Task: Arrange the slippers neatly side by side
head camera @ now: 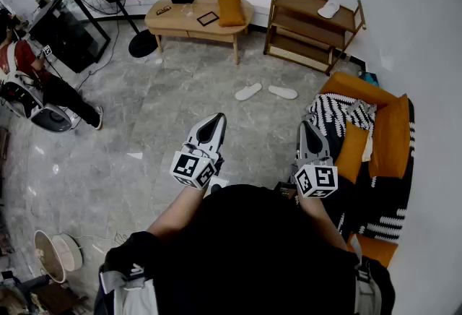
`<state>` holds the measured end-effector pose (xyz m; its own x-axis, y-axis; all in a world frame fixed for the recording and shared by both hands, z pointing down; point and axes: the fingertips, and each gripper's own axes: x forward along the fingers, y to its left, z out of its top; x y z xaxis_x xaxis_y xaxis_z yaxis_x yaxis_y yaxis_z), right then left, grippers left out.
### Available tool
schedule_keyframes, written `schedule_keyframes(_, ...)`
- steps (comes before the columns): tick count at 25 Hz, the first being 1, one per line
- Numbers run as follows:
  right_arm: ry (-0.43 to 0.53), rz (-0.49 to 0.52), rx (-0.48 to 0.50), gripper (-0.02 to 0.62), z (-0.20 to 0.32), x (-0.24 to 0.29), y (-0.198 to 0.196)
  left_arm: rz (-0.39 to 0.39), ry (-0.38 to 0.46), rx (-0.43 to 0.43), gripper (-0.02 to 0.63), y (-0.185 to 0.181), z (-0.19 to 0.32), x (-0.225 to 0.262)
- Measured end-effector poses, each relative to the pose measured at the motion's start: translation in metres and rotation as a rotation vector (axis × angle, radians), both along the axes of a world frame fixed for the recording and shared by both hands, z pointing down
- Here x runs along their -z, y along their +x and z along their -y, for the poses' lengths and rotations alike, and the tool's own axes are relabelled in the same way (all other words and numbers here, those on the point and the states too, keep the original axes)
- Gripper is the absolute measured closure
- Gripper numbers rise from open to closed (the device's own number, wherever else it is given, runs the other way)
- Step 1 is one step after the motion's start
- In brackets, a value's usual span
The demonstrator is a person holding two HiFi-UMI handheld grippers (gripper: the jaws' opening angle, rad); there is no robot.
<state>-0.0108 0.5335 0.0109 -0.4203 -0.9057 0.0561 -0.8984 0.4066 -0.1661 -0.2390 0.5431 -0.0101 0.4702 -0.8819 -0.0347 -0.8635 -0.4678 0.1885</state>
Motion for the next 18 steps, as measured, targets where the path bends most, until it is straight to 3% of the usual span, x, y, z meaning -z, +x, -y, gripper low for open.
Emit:
schedule_keyframes(8,0.023,-0.004,-0.001,0.563,0.003,0.004,0.021,-0.02,0.0,0.008,0.591,0.016,0.004,-0.003)
schedule_keyframes(18,0.031,0.041,-0.018,0.562,-0.011,-0.002,0.082,-0.052,-0.007,-0.001,0.591,0.06,0.01,-0.008)
